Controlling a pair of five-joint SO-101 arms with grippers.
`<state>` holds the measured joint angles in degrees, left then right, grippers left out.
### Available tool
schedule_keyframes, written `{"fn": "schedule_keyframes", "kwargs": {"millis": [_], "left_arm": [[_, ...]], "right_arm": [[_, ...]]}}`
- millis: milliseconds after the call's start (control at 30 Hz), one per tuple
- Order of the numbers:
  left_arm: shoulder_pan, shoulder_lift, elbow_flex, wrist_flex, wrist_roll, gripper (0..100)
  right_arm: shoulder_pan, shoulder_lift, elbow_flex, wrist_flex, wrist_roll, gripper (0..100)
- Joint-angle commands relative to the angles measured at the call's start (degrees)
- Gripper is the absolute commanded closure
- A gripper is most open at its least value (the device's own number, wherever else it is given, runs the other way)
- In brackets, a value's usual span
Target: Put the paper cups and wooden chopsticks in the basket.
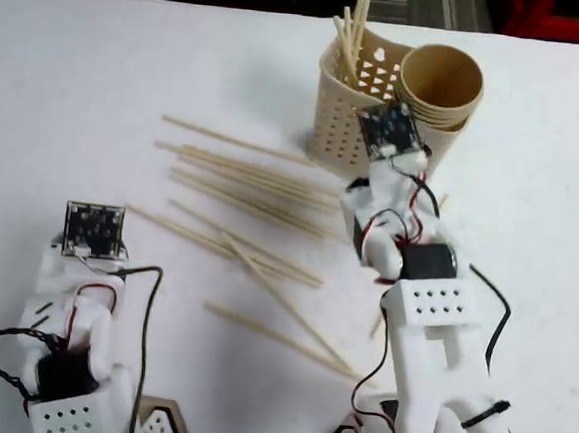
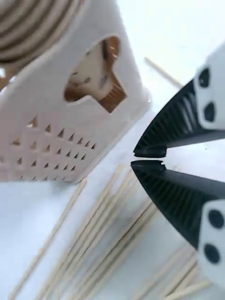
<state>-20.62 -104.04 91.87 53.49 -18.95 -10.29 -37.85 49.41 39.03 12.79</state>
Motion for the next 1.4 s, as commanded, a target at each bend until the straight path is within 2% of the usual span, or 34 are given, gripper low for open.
{"fn": "schedule_keyframes", "kwargs": {"millis": [0,167,367,500,667,867,1167,1367], "left_arm": [[-0.3,-0.3,-3.2,-1.3,-2.5,91],[3.6,-0.2,-12.7,5.0,-4.1,91],[14.1,4.5,-22.7,12.5,-12.9,91],[18.6,20.2,-30.5,13.1,-18.2,90],[23.8,44.1,-43.4,16.1,-24.9,80],[29.6,65.3,-56.7,16.6,-32.8,79],[38.5,90.2,-66.7,15.9,-40.5,79],[41.1,103.5,-69.1,9.8,-42.5,79]], "right_arm": [[2.2,-2.1,3.6,-6.7,-3.9,98.0],[6.5,-2.1,4.1,-8.0,-9.3,98.0],[11.6,-2.6,4.0,-9.2,-12.6,98.0],[14.2,-2.1,4.2,-11.7,-12.6,98.0],[16.6,-2.1,4.0,-11.9,-12.6,98.0],[18.8,-2.1,4.2,-14.0,-12.6,98.0],[19.4,-2.2,4.1,-14.4,-12.6,98.0],[20.6,-2.2,4.1,-14.4,-12.6,98.0]]}}
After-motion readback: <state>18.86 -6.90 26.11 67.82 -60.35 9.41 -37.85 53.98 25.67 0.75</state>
